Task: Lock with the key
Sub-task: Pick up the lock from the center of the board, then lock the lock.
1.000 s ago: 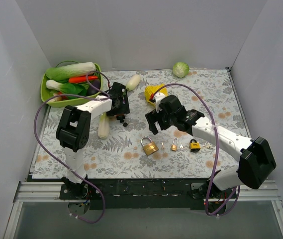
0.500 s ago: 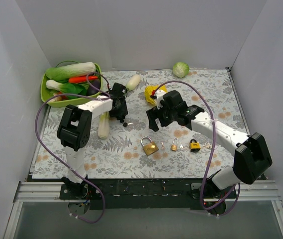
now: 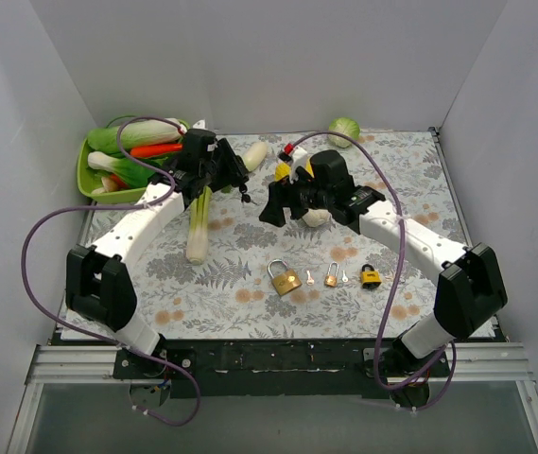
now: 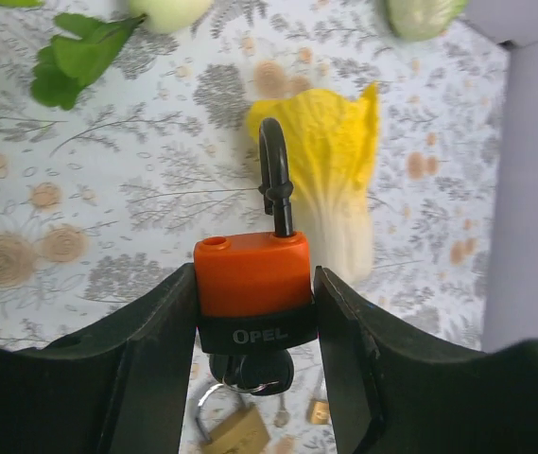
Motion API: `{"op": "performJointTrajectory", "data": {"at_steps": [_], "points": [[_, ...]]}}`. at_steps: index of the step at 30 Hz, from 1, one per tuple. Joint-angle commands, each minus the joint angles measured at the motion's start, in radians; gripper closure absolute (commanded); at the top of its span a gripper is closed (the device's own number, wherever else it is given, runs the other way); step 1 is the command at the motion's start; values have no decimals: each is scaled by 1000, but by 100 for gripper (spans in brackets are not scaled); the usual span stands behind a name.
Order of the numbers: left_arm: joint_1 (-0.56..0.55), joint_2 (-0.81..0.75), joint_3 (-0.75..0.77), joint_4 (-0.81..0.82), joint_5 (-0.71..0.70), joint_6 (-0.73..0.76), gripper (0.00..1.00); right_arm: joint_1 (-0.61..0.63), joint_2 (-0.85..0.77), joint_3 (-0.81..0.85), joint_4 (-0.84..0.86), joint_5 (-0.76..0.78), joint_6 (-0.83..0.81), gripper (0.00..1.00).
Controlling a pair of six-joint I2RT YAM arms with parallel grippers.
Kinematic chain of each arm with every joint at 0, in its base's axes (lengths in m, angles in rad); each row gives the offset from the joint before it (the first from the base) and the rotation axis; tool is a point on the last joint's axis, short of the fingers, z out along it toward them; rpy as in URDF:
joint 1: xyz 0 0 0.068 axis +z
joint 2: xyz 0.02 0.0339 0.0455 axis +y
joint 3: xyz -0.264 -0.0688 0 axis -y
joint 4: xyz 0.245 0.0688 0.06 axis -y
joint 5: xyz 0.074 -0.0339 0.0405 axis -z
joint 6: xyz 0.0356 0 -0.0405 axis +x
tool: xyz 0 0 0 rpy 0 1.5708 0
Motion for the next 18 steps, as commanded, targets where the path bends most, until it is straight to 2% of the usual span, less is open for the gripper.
{"op": "performJointTrajectory", "data": {"at_steps": [1,7,13,18], "points": [[2,-86,30,68,92,-85,100,-1,45,80,201,-52,135,16],[1,-134,21,99,143,-130,100,1,61,100,304,-47,219,21],[1,-172,-1,122,167,-137,100,2,70,114,335,-42,250,21],[1,-197,-28,137,175,-159,100,2,90,144,282,112,261,19]]}}
